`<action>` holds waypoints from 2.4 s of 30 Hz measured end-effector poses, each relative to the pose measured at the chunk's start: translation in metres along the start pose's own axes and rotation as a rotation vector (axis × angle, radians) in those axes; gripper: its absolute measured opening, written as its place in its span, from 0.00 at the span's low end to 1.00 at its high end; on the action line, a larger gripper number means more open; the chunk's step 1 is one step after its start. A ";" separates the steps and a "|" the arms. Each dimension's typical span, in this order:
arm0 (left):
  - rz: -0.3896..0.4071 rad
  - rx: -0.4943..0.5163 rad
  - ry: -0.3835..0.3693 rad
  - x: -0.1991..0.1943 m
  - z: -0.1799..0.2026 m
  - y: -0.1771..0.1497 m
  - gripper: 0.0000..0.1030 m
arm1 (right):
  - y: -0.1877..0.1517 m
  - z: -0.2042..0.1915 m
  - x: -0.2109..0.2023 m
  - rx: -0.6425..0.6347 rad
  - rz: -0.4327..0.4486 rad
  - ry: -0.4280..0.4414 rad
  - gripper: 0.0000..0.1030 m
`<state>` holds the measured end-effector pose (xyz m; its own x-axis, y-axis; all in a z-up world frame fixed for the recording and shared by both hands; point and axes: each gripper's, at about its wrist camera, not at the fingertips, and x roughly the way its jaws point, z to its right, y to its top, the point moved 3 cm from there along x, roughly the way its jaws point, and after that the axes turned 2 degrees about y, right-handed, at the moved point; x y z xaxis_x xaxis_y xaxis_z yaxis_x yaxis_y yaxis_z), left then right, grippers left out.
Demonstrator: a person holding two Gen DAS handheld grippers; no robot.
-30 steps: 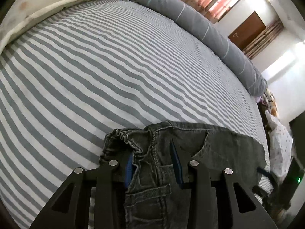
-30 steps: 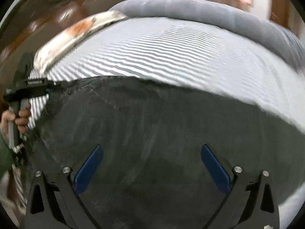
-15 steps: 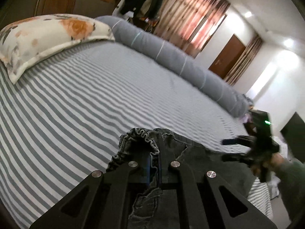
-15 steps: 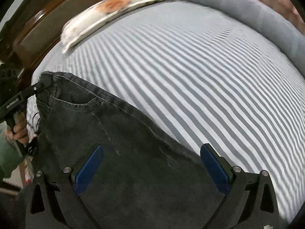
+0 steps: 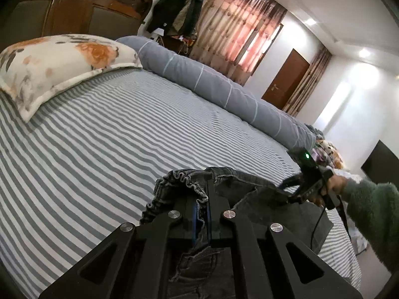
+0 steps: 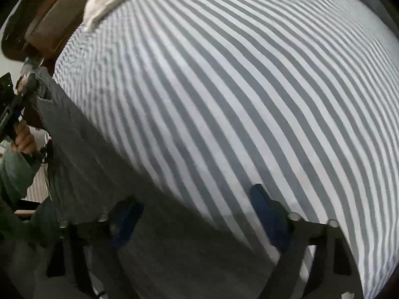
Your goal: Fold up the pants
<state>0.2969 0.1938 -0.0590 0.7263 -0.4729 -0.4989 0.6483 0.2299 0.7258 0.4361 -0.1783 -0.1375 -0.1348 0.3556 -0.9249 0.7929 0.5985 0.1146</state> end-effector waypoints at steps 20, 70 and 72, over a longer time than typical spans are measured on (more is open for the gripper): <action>-0.062 0.060 0.193 0.013 0.009 -0.004 0.05 | -0.070 -0.025 -0.046 -0.012 0.166 -0.435 0.06; -0.376 0.205 0.252 -0.167 0.018 -0.136 0.52 | -0.334 -0.271 -0.019 0.613 0.558 -0.257 0.38; -0.351 0.121 0.211 -0.184 0.016 -0.128 0.54 | -0.355 -0.277 -0.033 0.638 0.612 -0.220 0.39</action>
<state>0.0767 0.2372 -0.0527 0.5050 -0.3177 -0.8025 0.8424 -0.0214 0.5385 -0.0054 -0.2039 -0.0476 0.4822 0.2959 -0.8246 0.8758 -0.1837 0.4463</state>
